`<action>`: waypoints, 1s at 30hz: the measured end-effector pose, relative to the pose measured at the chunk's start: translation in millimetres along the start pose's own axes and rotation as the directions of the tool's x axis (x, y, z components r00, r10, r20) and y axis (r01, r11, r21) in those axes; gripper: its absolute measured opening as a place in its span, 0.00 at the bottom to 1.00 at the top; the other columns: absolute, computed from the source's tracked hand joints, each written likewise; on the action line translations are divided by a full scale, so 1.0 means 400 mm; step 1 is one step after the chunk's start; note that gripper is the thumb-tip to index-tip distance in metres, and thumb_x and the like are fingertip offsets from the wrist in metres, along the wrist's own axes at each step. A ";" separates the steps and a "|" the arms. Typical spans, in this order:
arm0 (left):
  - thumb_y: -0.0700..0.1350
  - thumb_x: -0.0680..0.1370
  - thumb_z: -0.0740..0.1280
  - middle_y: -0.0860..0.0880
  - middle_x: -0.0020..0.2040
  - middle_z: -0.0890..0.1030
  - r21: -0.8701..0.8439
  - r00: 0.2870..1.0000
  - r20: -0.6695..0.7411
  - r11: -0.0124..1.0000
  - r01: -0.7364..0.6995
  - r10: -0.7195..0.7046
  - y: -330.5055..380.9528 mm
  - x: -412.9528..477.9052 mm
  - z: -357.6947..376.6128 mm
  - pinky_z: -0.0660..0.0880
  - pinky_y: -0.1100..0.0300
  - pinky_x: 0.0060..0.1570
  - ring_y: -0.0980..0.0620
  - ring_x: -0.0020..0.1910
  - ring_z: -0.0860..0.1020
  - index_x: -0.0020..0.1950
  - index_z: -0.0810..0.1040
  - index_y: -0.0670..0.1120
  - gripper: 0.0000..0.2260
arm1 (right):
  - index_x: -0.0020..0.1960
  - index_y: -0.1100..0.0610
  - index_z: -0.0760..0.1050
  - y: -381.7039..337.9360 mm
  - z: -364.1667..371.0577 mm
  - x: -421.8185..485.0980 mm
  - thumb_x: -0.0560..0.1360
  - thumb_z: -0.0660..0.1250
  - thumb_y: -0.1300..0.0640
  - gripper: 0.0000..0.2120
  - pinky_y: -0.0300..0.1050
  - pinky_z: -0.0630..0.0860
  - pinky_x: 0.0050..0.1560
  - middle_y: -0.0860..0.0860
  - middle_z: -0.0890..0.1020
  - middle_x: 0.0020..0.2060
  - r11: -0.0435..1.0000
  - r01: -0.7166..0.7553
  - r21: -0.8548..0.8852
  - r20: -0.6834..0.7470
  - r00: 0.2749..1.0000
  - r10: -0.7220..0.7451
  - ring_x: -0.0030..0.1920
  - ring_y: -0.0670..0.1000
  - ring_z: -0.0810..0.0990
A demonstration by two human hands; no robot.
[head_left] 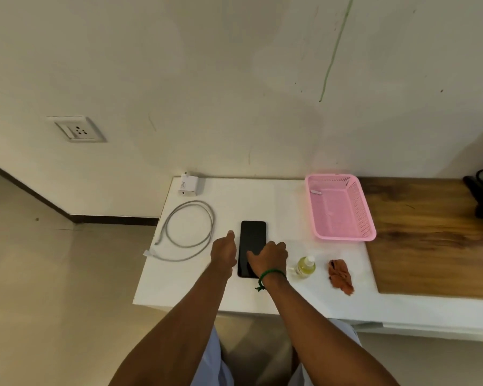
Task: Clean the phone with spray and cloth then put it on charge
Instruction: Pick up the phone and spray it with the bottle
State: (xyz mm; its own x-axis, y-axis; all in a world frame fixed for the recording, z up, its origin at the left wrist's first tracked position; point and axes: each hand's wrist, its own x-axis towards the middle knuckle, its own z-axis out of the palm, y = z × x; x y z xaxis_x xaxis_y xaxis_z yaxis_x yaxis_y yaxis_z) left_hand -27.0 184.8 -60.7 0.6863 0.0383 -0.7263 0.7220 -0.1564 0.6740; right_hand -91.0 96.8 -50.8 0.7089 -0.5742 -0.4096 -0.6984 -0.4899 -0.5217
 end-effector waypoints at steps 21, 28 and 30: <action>0.66 0.79 0.53 0.45 0.43 0.81 -0.193 0.991 0.125 0.979 0.071 -0.047 0.019 -0.025 0.024 0.74 0.57 0.36 0.48 0.40 0.78 0.43 0.77 0.44 0.27 | 0.54 0.61 0.74 -0.028 0.036 0.030 0.75 0.62 0.52 0.14 0.44 0.74 0.48 0.56 0.76 0.51 0.869 -0.138 0.476 -0.034 0.984 0.175 0.49 0.56 0.77; 0.67 0.78 0.52 0.43 0.48 0.82 -0.309 0.981 0.195 0.949 0.055 0.007 0.040 -0.057 0.004 0.77 0.54 0.42 0.45 0.45 0.81 0.51 0.77 0.44 0.28 | 0.32 0.55 0.71 -0.050 -0.016 0.006 0.78 0.55 0.61 0.16 0.41 0.68 0.39 0.50 0.73 0.30 0.810 -0.005 0.586 -0.107 0.991 0.084 0.33 0.49 0.71; 0.68 0.77 0.53 0.43 0.52 0.82 -0.338 0.975 0.218 0.940 0.043 0.034 0.046 -0.067 -0.014 0.78 0.49 0.50 0.43 0.50 0.81 0.54 0.76 0.44 0.30 | 0.38 0.60 0.77 -0.051 -0.032 -0.006 0.76 0.56 0.62 0.13 0.41 0.71 0.39 0.53 0.78 0.33 0.781 0.026 0.624 -0.115 0.992 0.060 0.35 0.51 0.74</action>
State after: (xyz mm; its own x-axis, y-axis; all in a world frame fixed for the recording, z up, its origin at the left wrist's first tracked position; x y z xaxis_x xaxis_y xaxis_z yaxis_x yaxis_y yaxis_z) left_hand -31.7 186.4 -28.2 0.6747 -0.1836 -0.7149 0.7380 0.1882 0.6481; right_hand -79.9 100.0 -29.7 0.6498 -0.6743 -0.3508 -0.4657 0.0116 -0.8849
